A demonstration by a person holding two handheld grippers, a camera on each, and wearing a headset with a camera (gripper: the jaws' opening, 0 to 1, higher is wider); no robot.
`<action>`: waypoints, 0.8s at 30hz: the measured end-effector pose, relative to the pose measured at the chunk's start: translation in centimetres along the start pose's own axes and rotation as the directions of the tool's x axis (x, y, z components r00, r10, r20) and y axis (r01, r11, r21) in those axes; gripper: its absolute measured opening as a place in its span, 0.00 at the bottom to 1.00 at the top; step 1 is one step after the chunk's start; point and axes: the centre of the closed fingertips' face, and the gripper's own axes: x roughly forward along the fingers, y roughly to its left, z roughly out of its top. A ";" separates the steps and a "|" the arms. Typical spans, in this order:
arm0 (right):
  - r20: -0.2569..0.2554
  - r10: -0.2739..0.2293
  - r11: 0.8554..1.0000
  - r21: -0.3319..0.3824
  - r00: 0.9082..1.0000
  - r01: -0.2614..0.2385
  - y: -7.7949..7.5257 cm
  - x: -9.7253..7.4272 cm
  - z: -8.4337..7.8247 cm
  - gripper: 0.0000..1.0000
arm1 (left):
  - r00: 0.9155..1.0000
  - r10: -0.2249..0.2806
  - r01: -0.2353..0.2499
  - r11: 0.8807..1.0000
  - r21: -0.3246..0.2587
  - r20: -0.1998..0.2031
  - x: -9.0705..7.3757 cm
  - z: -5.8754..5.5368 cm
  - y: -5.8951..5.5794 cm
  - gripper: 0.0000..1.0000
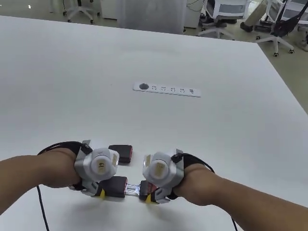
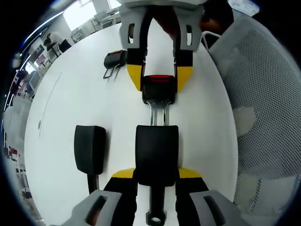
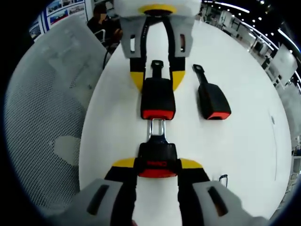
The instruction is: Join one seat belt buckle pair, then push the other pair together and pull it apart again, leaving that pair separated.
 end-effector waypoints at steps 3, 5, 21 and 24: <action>0.012 -0.010 1.000 0.007 1.000 0.010 -0.1 0.1 0.3 0.32 | 1.000 0.001 -0.001 1.000 -0.008 -0.002 0.0 0.0 0.0 0.32; 0.016 -0.010 1.000 0.003 1.000 0.010 0.0 0.4 0.8 0.32 | 1.000 0.001 -0.001 1.000 -0.007 -0.001 0.0 0.0 0.1 0.32; 0.053 -0.021 1.000 0.024 0.998 0.020 -0.4 0.8 2.2 0.31 | 1.000 -0.011 0.011 1.000 -0.003 -0.009 0.2 0.1 0.0 0.31; 0.054 -0.022 0.999 0.024 0.998 0.021 -0.4 0.9 2.8 0.31 | 1.000 0.000 -0.001 0.999 -0.033 -0.023 0.2 0.1 0.1 0.31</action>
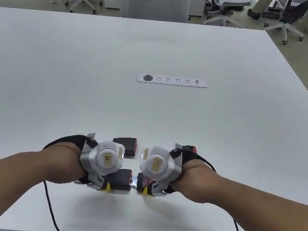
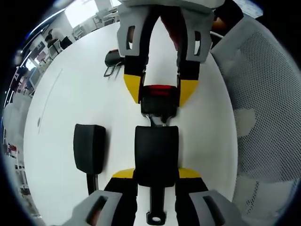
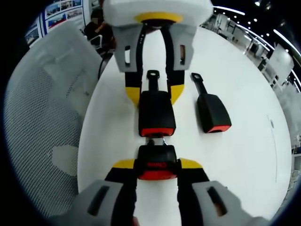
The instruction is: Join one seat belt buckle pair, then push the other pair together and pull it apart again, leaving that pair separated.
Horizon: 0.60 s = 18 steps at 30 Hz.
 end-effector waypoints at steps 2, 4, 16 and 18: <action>0.005 -0.002 1.000 0.016 1.000 0.002 0.0 0.1 0.3 0.31 | 1.000 0.003 -0.003 1.000 0.002 -0.002 0.0 0.0 0.0 0.30; 0.009 -0.008 1.000 0.007 1.000 0.008 0.1 0.3 0.5 0.31 | 1.000 0.004 -0.004 1.000 0.002 0.005 -0.1 -0.1 0.0 0.30; 0.013 0.001 1.000 -0.007 1.000 -0.001 0.0 0.4 0.2 0.32 | 0.999 0.002 -0.002 1.000 0.005 0.035 -0.2 -0.3 0.0 0.30; 0.029 -0.004 1.000 -0.029 1.000 0.005 0.1 0.3 0.2 0.32 | 0.999 -0.008 0.007 1.000 0.004 0.038 -0.3 -0.4 0.0 0.30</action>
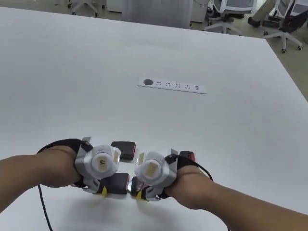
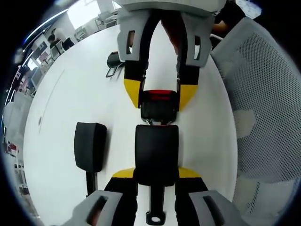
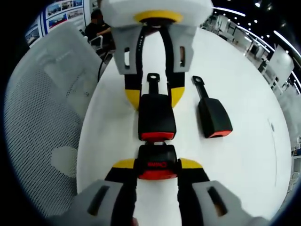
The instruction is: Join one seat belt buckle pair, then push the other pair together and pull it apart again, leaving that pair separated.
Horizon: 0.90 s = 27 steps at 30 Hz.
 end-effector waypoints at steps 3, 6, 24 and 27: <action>0.010 0.005 1.000 0.013 1.000 -0.005 0.2 -0.2 -0.1 0.32 | 1.000 -0.010 0.010 1.000 0.013 -0.014 0.0 0.1 -0.1 0.30; 0.008 0.003 1.000 0.022 1.000 -0.003 0.2 -0.2 -0.2 0.32 | 1.000 -0.015 0.016 1.000 0.013 -0.020 0.1 0.1 0.0 0.30; -0.004 0.000 1.000 0.004 1.000 0.000 0.2 -0.7 0.0 0.34 | 0.999 0.000 0.000 1.000 0.005 -0.045 -0.2 -0.1 0.0 0.33; 0.006 -0.001 0.999 0.033 1.000 0.001 -0.2 -1.6 0.0 0.35 | 1.000 0.013 -0.014 1.000 -0.013 -0.015 -1.2 0.3 0.3 0.34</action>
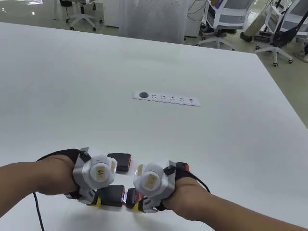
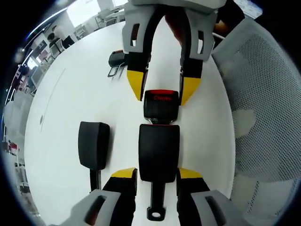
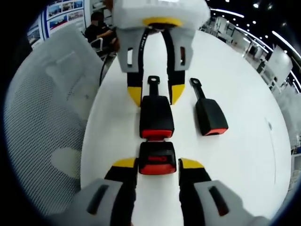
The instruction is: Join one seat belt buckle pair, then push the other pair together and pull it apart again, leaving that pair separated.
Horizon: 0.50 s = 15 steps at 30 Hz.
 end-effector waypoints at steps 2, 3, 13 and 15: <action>0.009 -0.023 1.000 0.008 1.000 0.023 -0.5 -1.1 0.1 0.34 | 0.999 0.005 -0.004 0.999 -0.035 0.037 -0.9 0.6 0.3 0.36; 0.012 -0.044 0.999 0.015 0.999 0.044 -1.0 -1.8 -0.1 0.35 | 0.998 0.010 -0.006 0.999 -0.051 0.063 -1.3 1.1 0.6 0.37; 0.014 -0.112 0.990 0.092 0.994 0.110 -6.0 -4.8 -3.8 0.37 | 0.988 0.102 -0.093 0.992 -0.080 0.113 -2.3 2.4 5.9 0.42; 0.004 -0.122 0.988 0.100 0.993 0.121 -7.0 -5.3 -4.9 0.37 | 0.988 0.112 -0.104 0.992 -0.078 0.111 -2.2 2.6 6.8 0.44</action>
